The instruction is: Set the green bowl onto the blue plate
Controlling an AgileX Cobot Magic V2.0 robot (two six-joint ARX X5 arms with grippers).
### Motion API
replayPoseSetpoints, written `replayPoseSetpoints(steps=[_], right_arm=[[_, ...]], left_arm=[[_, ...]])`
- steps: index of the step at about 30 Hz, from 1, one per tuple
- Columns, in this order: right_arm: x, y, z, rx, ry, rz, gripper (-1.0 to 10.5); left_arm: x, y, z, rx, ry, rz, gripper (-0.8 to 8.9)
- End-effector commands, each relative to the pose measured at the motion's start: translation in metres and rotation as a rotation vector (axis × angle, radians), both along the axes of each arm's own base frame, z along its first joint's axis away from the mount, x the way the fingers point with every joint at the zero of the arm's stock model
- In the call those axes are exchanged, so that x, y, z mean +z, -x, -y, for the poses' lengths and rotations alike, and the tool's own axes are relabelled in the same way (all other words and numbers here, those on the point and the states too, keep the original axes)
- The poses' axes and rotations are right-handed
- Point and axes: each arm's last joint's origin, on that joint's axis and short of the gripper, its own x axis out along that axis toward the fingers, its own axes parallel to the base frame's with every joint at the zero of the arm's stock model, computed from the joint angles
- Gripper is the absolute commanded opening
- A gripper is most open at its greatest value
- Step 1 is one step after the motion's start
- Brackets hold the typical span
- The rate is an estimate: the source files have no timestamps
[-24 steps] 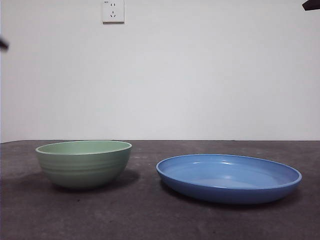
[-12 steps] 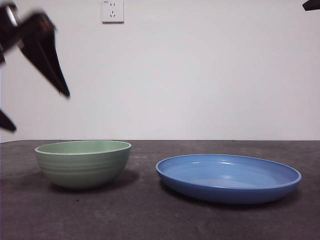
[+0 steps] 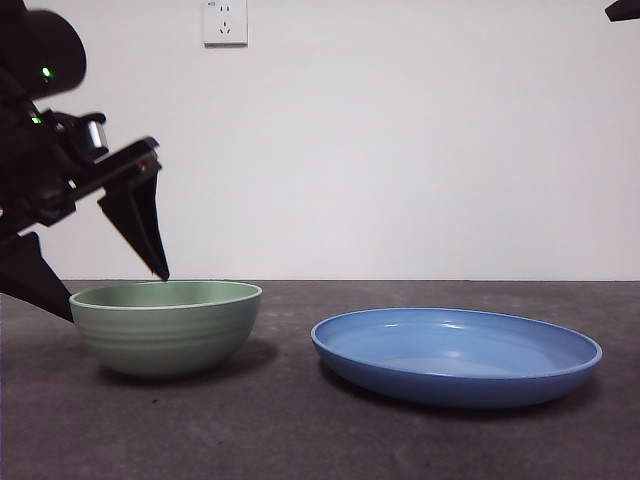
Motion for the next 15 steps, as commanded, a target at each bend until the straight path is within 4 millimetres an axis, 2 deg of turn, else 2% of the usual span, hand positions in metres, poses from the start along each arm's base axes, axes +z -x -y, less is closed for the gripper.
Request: replayPoseSetpoints(steps=[1, 7, 15], right_arm=[[0.006, 0.0, -0.001, 0.004, -0.012, 0.013, 6.0], [0.006, 0.0, -0.001, 0.005, -0.012, 0.016, 6.0], [0.006, 0.0, -0.001, 0.005, -0.012, 0.017, 6.0]], left_arm=[[-0.004, -0.009, 0.003, -0.007, -0.013, -0.009, 2.79], [-0.013, -0.011, 0.004, -0.009, -0.025, -0.051, 0.15], [0.001, -0.016, 0.006, 0.002, -0.029, -0.047, 0.1]])
